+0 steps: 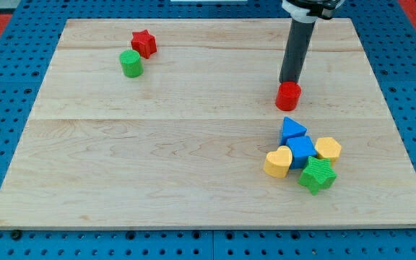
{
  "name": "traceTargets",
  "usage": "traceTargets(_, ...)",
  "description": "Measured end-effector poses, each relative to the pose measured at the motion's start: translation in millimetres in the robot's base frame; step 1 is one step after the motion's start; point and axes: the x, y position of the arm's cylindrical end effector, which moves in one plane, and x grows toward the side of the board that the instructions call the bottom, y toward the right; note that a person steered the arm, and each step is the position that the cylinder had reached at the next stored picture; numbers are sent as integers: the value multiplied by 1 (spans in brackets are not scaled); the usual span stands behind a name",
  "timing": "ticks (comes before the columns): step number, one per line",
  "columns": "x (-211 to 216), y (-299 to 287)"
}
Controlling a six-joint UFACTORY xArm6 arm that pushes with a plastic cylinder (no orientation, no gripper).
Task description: Push the green circle towards the blue triangle
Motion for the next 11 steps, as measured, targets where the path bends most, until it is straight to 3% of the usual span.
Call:
traceTargets(3, 70, 1)
traceTargets(5, 70, 3)
traceTargets(6, 46, -23)
traceTargets(8, 34, -117)
traceTargets(10, 78, -283)
traceTargets(11, 45, -365)
